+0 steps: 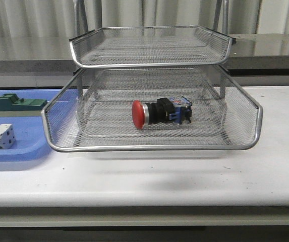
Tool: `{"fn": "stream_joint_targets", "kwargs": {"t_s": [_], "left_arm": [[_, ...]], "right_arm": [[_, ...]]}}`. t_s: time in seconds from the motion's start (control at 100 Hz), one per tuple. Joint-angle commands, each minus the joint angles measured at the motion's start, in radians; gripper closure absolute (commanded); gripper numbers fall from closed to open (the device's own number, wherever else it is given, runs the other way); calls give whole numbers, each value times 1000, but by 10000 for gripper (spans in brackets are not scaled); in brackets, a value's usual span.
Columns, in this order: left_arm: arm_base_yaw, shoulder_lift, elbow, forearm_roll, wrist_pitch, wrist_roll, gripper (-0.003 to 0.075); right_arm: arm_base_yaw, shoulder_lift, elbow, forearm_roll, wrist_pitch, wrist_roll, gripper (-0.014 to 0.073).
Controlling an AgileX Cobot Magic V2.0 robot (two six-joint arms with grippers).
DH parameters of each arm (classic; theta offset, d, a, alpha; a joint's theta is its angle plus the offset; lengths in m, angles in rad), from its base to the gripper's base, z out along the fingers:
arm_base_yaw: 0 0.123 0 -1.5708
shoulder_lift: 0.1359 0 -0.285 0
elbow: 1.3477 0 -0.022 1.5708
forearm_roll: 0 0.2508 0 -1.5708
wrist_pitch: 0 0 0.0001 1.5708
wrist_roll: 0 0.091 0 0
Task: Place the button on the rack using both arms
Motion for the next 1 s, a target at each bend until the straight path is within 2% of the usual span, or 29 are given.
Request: {"fn": "stream_joint_targets", "kwargs": {"t_s": [0.0,0.16,0.39,0.84,0.99], "left_arm": [[8,-82,37,-26,-126,-15,311],[8,-248,154,-62,-219,-15,311],[8,-415,320,-67,-421,-15,311],[8,-426,542,-67,-666,-15,311],[8,-426,562,-67,-684,-15,316]], "right_arm": [[-5,9,-34,-1,-54,-3,664],[-5,9,-34,-1,-54,-3,664],[-5,9,-34,-1,-54,-3,664],[-5,9,-34,-1,-54,-3,664],[-5,9,-34,-1,-54,-3,664]]}}
